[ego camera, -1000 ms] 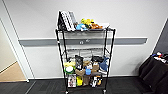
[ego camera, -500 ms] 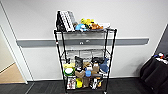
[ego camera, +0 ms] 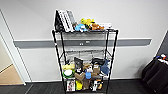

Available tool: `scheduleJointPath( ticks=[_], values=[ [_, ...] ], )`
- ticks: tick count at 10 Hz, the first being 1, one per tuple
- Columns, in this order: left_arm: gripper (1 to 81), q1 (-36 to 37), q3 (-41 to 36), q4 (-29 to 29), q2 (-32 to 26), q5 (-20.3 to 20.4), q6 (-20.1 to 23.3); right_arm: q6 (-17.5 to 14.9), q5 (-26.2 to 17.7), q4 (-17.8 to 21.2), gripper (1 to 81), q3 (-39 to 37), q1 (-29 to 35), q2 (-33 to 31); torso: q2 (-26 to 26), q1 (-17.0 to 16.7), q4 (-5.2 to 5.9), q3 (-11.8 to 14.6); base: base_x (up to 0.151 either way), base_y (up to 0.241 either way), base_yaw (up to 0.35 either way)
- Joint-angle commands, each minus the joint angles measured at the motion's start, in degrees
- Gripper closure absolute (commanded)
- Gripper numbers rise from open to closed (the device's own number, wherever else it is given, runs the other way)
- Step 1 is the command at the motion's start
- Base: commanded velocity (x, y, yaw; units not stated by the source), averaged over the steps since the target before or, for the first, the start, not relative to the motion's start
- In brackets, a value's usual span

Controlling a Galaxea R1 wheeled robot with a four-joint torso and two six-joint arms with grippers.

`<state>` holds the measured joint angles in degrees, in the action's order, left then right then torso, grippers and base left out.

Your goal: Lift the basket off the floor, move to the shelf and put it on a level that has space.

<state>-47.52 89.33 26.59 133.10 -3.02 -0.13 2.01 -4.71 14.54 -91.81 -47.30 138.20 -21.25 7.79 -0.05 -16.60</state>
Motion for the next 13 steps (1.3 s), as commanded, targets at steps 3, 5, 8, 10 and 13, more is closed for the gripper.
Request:
scheduleJointPath(
  ticks=[3, 5, 8, 10, 13],
  values=[
    [81.1, 10.29, -5.48, 0.39, -3.36, -1.28, -0.13, 0.54, -0.66, 1.98, 81.1, 5.42, 10.42, -2.99, 0.0, 0.0, 0.0, 0.0, 0.101, 0.0, 0.0],
    [81.1, 10.82, -7.06, 0.48, -4.32, -0.5, -0.31, 0.63, -0.66, 2.07, 81.1, 6.56, 11.04, -3.52, 0.0, 0.0, 0.0, 0.0, 0.11, 0.0, 0.0],
    [81.1, 11.26, -8.56, 0.48, -5.29, -0.06, -0.39, 1.06, -0.83, 2.07, 81.1, 8.41, 12.53, -4.23, 0.0, 0.0, 0.0, 0.0, 0.121, 0.0, 0.0],
    [81.1, 11.78, -9.43, 0.48, -5.82, -0.06, -0.48, 1.06, -0.83, 2.51, 81.1, 9.2, 13.14, -4.57, 0.0, 0.02, 0.0, 0.0, 0.123, 0.0, 0.0],
    [81.1, 13.11, -12.16, 0.48, -7.31, -0.05, -0.57, 1.06, -0.66, 2.6, 81.1, 11.57, 14.02, -5.72, 0.0, 0.0, 0.0, 0.0, 0.123, 0.0, 0.0]
  ],
)
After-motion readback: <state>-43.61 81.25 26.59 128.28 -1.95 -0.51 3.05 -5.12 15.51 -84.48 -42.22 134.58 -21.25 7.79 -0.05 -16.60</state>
